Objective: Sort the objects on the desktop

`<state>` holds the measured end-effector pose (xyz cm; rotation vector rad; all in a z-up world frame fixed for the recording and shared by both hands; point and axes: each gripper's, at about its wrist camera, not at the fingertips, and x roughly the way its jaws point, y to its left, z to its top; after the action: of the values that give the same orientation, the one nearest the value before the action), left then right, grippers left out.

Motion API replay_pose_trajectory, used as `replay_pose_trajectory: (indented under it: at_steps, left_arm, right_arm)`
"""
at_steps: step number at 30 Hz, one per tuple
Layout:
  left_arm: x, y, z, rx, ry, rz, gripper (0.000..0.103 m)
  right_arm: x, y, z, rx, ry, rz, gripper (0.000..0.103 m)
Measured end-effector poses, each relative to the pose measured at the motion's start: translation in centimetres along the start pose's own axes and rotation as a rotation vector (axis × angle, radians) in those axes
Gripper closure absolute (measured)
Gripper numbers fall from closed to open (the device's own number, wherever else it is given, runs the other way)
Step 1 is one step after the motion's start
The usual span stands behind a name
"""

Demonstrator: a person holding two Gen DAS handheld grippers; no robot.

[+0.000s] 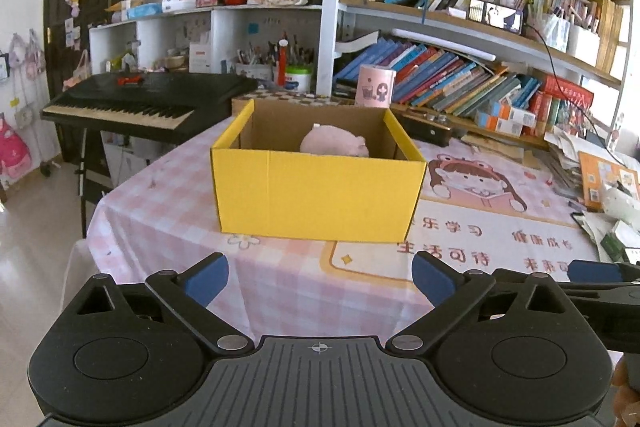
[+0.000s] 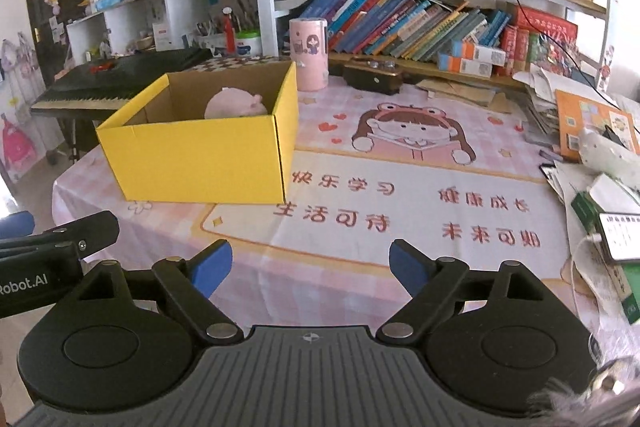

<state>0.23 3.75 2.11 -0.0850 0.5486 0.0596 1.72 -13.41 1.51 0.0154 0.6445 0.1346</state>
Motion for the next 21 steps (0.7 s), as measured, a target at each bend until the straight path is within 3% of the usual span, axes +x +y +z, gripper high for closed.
replay_pose_trajectory:
  at_steps: [21]
  left_arm:
    - [-0.5, -1.9, -1.6, 0.039, 0.049, -0.026, 0.0]
  right_arm:
    - [-1.6, -1.9, -2.1, 0.046, 0.04, -0.072, 0.013]
